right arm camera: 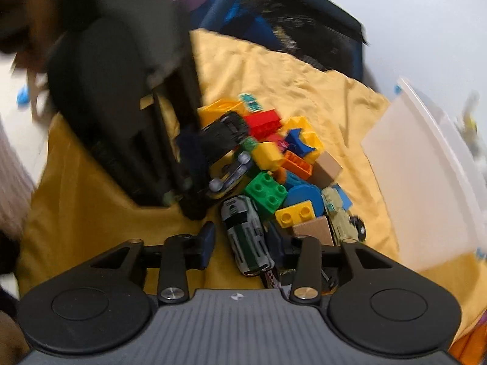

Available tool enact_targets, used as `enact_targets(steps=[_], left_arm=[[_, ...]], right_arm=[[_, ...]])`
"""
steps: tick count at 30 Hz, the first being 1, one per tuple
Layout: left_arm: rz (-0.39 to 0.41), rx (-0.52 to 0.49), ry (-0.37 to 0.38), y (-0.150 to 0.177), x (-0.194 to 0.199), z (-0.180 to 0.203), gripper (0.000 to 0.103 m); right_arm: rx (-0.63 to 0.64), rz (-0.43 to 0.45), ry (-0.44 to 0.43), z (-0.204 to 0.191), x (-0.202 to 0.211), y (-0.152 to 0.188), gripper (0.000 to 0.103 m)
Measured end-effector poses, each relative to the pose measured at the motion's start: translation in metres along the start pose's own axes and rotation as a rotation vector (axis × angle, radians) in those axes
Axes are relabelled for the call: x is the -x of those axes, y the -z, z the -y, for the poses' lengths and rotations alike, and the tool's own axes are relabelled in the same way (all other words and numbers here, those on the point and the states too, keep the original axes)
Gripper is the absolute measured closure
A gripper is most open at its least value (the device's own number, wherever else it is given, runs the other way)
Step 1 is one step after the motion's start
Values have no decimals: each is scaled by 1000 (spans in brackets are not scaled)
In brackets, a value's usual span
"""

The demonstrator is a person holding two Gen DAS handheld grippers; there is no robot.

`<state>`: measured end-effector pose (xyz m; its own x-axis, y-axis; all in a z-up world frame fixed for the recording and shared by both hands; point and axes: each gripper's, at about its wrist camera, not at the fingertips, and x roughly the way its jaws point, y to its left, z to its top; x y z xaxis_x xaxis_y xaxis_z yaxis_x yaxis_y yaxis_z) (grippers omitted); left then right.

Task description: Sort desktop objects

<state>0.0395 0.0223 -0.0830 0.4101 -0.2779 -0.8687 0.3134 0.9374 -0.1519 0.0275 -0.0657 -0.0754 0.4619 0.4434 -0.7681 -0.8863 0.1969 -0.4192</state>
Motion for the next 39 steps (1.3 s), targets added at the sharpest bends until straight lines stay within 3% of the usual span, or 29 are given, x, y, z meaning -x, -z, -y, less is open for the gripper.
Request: enact_targets(steps=[1,2,7,9,12,14,16,18,20,21,22,27,28,36,39], left_arm=[[1,13,8,1,1,-3,82],[1,23,14,2,2,-5,84],[14,41,62,16,18,-8,86],[13,52,87,24,25,-8,86],[19,91,44,31,30,-6,84],[49,111,15,26,35,-3,72],[87,148,-12,16,38,-2,48],[104,169,-31,6,35,-1,43],[98,191,-30,-2,26,-2,45],[82,208,-29,-5,19,-3,55],[65,229,-22,-6,13,-5,72],[64,267,15,3,6,-12,79],[64,250,19,5,9,-10,86],[20,202,272,26,35,13,87],[-8,219,294,30,29,12,86]], right_arm=[[42,-6,12,-4,-2,-1,60],[41,-11,14,-4,-3,-3,69],[-176,-19,-5,19,1,-4,71],[-306,-50,-42,31,12,-1,72],[-584,-89,-128,47,27,19,71],[-707,-111,-152,48,31,31,70],[-744,-129,-142,44,32,37,69],[-750,-134,-119,36,36,41,67],[-765,-132,-115,35,38,39,66],[-776,-127,-110,33,39,41,66],[-787,-123,-105,31,39,41,66],[-808,-116,-82,29,40,44,66],[-805,-117,-75,28,40,44,66],[-844,-105,-39,24,57,55,66],[-874,-104,-46,23,57,59,66]])
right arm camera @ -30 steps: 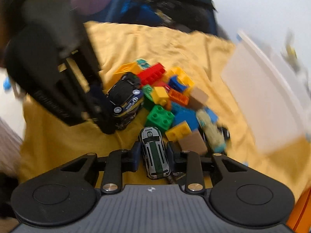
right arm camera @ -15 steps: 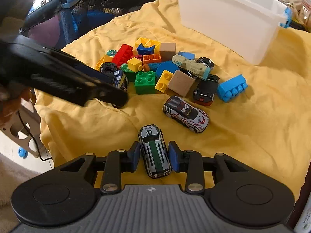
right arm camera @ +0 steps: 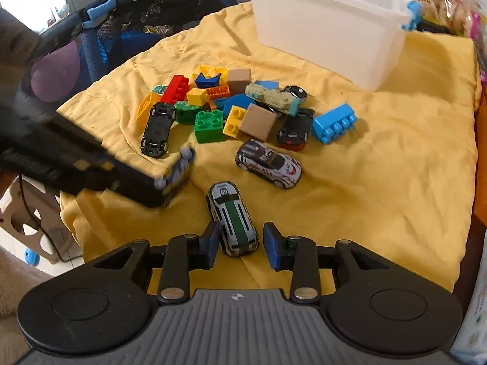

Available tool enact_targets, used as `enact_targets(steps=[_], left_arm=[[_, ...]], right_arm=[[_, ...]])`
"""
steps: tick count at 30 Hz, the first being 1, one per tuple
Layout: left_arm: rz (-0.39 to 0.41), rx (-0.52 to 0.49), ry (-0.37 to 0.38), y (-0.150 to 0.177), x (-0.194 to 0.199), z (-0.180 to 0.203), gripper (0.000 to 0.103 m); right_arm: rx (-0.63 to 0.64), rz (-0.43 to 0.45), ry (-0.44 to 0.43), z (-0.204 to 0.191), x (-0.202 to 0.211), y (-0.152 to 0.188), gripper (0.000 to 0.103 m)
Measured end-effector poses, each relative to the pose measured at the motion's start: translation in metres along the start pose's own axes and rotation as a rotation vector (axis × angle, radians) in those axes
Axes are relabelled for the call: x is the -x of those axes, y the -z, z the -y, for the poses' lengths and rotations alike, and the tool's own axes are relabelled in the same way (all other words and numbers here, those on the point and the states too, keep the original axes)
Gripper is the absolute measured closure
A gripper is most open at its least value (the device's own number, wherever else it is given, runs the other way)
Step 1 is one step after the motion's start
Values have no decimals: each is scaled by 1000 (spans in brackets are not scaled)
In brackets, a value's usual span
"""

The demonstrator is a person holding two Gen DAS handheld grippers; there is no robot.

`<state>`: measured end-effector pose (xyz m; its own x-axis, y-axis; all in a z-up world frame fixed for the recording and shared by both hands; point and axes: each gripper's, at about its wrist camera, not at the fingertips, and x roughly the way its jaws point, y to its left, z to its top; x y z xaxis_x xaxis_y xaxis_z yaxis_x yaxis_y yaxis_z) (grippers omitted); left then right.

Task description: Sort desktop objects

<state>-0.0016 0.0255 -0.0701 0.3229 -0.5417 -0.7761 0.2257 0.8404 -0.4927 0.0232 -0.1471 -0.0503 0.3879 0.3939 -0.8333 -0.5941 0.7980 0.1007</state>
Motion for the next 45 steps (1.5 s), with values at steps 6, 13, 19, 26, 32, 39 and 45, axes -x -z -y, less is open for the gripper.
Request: enact_targets(steps=[6,13,19,26,32,39,45], left_arm=[[85,49,-210,8,22,-15,79],[39,34,-67,2,9,11,63],[49,246,-21,3,-12,-14,62],[67,227,-62,-7,-33,-4,83],[124,-511,-658,8,-25,68,83],[78,-633,-723,36,-46,77,64],[196,-315,-482,27,-5,66,59]], right_arm=[[11,9,8,-6,0,-1,66],[71,32,33,-14,7,-1,66],[156,8,24,-16,-11,0,69],[92,39,102,-1,6,9,70],[78,46,99,4,10,14,70],[167,73,164,-7,-1,6,69],[135,64,95,-5,3,10,68]])
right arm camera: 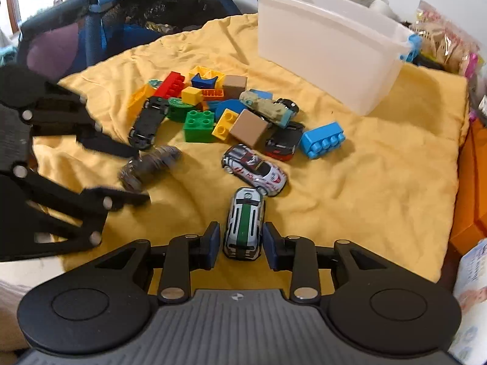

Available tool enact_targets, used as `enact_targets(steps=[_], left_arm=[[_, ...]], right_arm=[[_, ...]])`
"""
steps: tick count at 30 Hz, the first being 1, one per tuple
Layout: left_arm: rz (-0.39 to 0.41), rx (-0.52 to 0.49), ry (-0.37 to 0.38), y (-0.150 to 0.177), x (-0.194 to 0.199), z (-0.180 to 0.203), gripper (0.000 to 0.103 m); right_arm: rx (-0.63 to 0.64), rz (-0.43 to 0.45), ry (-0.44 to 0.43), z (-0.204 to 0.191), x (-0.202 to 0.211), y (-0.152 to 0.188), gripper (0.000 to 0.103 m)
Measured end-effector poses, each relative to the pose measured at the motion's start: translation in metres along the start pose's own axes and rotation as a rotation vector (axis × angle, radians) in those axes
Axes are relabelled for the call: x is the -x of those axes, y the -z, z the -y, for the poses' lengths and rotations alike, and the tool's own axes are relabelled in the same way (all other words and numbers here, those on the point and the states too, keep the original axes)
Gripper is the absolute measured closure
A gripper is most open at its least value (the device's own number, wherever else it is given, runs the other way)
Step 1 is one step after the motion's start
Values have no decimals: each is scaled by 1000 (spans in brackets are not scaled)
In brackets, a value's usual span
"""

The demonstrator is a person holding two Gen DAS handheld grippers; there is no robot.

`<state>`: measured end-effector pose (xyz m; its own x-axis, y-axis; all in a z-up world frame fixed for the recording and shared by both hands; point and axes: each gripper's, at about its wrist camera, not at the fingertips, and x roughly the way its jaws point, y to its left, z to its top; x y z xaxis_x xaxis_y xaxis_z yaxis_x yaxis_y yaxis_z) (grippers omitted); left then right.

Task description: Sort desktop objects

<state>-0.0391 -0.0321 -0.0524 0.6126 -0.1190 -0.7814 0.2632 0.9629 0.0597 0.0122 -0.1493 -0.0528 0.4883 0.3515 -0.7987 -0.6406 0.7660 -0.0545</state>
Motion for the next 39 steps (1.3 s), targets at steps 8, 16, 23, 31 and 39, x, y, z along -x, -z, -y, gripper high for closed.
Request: enact_targets(steps=[8,16,23,31,39], left_arm=[[-89,124,11,1,-34,-14,56],[-86,56,93,-11,-23,-30,71],[144,34,98,-109,10,-80,71],[281,-5,31,-225,-24,-112,71],[168,63,-24,-264,-104,-140,70]], right_arm=[[-113,22,-46,16,2,-3,62],[-86,-36,-46,15,-20,0,70],[-120,61,-6,32,13,-42,70],[-185,282,122,82,21,-148,70],[-275,264,216,134,-31,-215,70]])
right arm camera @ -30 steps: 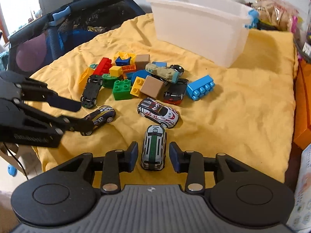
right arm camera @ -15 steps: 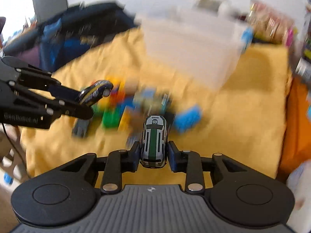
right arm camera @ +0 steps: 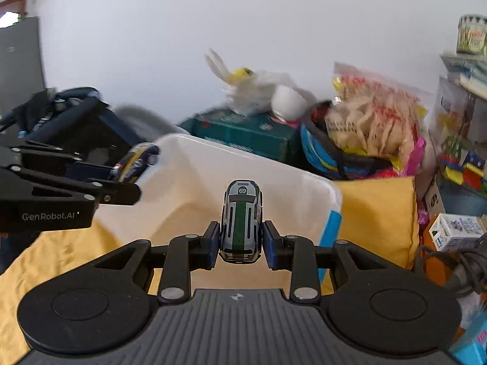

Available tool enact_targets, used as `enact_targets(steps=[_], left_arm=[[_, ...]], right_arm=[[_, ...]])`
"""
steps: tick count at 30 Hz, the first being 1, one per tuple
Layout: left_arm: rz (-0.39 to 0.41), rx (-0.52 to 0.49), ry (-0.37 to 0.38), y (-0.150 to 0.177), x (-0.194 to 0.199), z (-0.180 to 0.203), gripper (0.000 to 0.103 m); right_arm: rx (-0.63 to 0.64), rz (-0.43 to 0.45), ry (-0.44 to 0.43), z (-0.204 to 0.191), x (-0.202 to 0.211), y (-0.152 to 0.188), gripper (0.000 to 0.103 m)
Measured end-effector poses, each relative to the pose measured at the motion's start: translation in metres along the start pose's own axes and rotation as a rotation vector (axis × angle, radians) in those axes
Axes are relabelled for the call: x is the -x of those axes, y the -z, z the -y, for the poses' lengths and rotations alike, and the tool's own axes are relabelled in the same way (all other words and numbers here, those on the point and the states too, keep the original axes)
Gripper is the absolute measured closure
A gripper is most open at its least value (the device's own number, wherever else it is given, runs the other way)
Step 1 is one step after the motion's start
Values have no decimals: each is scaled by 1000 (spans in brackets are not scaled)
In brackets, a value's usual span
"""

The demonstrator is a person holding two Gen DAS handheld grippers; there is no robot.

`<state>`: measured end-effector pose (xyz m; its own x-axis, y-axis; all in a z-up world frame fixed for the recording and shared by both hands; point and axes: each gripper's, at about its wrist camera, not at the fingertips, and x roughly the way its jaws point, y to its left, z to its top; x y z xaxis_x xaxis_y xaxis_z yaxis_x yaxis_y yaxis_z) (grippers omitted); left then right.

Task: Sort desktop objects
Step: 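Carry both cars over the white bin and open both grippers to drop them, then grasp the green toy car with the left gripper while the right grasps the silver car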

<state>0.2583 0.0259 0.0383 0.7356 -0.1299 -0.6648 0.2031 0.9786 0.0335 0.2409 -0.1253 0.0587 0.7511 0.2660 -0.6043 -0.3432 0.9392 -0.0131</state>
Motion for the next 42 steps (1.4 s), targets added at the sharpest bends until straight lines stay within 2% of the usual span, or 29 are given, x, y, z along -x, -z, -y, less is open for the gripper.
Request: enact_targets(steps=[2,4,6,11,12,13,15,17,18,22,25,28,30,33,35,37,39,42], left_arm=[[-40,25,-6,3,-14,-4,70],[-50,48,1,7,-14,-7,65],[-33,60,16,9,-5,-11,59],[28,75,23,9,31,-12,56],[49,83,30,12,40,-11,50],[75,84,29,19,50,-10,40],[105,60,16,35,67,-3,33],[102,27,36,59,83,6,33],[85,15,43,72,89,10,33],[-10,-1,73,129,105,26,33],[-103,78,121,170,114,31,33],[-192,186,105,206,119,31,33],[-249,278,128,227,120,28,35],[-294,374,86,240,117,16,46],[-281,477,84,247,117,1,47],[-290,549,106,251,110,-10,62],[-305,533,114,251,101,-10,67],[-304,493,139,251,92,-2,69]], right_arm=[[-29,-35,10,6,-17,-1,69],[-39,-72,14,9,-31,1,68],[-34,-84,23,7,-36,4,67],[-17,-57,15,3,-25,0,67],[-20,-48,12,3,-20,-1,67],[-24,-36,3,4,-16,-3,67],[-24,6,-20,4,-1,-3,66],[-3,63,-46,3,19,3,57],[14,79,-53,2,28,8,56],[69,63,-109,-6,55,36,54],[71,8,-190,-12,67,70,54],[101,-59,-235,-25,75,112,54],[131,-114,-262,-34,78,138,54],[181,-197,-278,-43,79,170,56],[219,-220,-270,-48,81,181,56],[241,-218,-273,-52,83,186,55],[251,-204,-276,-54,86,188,55],[261,-186,-269,-55,89,187,55]])
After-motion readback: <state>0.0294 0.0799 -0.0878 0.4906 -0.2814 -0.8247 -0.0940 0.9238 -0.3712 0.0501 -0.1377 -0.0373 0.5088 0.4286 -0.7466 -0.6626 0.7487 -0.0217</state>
